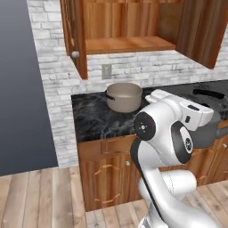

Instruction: Pick the kettle from the cabinet and place it on a stove burner. Then pick the pot from the counter and place it on another stove burner. Finally, turn both burners on.

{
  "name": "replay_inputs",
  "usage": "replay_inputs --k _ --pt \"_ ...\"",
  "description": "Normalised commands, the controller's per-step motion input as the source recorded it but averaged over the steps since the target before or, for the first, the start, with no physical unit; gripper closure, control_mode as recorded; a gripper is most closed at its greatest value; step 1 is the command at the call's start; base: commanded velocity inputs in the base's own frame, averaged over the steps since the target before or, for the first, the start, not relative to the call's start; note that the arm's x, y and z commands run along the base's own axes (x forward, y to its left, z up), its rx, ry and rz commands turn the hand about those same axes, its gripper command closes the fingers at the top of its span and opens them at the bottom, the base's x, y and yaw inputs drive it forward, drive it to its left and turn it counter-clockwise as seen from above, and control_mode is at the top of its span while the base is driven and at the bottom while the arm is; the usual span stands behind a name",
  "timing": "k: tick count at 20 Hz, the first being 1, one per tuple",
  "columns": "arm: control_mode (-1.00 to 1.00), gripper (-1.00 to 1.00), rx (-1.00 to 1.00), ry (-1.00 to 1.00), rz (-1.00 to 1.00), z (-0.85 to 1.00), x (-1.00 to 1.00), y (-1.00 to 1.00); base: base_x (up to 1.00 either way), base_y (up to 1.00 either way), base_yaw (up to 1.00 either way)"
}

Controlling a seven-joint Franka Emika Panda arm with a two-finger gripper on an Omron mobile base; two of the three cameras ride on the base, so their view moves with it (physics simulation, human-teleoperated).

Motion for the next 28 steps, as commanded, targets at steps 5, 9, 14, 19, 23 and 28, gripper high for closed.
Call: replay_inputs --k 5,9,14,19,23,28 --pt "1.00 1.00 0.00 0.00 0.00 0.00 0.00 0.00 -0.33 -0.36 0.00" --pt "1.00 1.00 0.00 0.00 0.00 0.00 0.00 0.00 -0.24 -0.45 0.00" --pt "1.00 1.00 0.00 0.00 0.00 0.00 0.00 0.00 -0.22 -0.49 0.00" --pt "1.00 1.00 0.00 0.00 0.00 0.00 0.00 0.00 -0.21 -0.53 0.00" --pt "1.00 1.00 0.00 0.00 0.00 0.00 0.00 0.00 -0.24 -0.56 0.00" --pt "1.00 1.00 0.00 0.00 0.00 0.00 0.00 0.00 -0.17 -0.55 0.00"
